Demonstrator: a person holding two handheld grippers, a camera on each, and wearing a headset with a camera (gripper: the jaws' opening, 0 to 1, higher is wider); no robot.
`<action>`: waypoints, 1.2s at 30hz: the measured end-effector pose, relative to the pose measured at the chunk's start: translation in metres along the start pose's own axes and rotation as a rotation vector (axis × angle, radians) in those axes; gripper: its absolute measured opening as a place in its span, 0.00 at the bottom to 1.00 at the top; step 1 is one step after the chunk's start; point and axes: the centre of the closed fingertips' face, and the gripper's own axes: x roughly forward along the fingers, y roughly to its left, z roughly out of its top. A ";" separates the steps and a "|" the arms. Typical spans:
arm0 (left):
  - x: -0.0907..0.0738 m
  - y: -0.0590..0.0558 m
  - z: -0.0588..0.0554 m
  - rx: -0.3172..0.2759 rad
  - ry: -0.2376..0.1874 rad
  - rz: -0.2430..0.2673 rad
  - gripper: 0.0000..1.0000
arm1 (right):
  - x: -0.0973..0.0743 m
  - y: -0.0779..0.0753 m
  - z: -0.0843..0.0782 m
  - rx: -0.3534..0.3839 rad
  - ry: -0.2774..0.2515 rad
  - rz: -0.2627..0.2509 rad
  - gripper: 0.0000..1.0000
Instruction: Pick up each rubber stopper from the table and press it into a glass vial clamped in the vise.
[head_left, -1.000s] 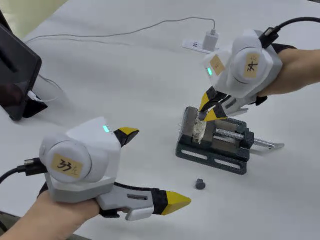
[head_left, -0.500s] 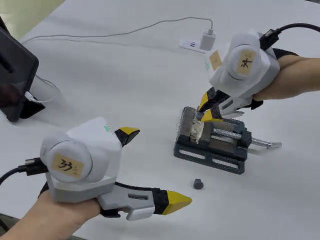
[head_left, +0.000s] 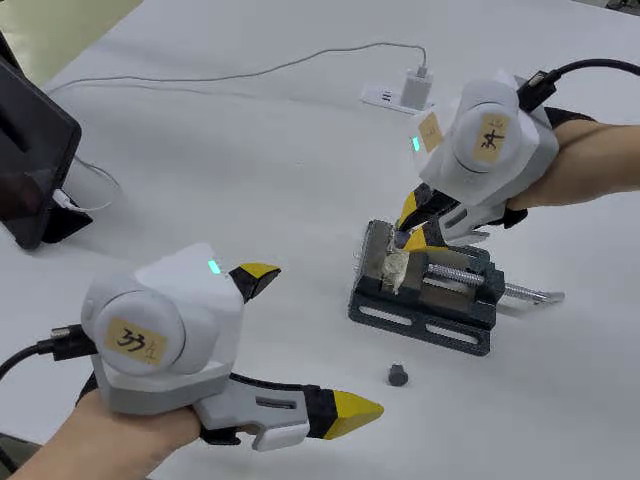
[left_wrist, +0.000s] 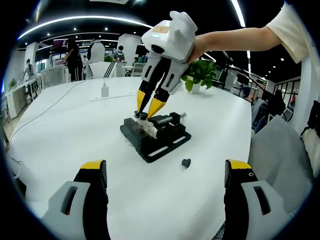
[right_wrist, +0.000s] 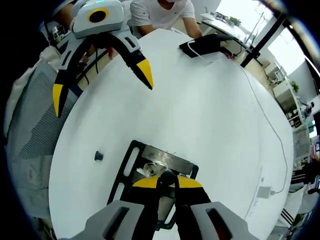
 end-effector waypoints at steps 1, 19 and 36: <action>0.000 0.000 -0.001 0.001 0.002 0.000 0.98 | 0.001 -0.002 -0.001 -0.007 -0.001 0.003 0.07; -0.001 0.005 -0.001 -0.004 0.001 0.006 0.98 | -0.018 -0.013 -0.004 0.047 -0.038 0.050 0.03; 0.000 0.008 -0.005 -0.017 0.011 0.010 0.97 | -0.008 -0.008 -0.001 0.100 -0.053 0.108 0.00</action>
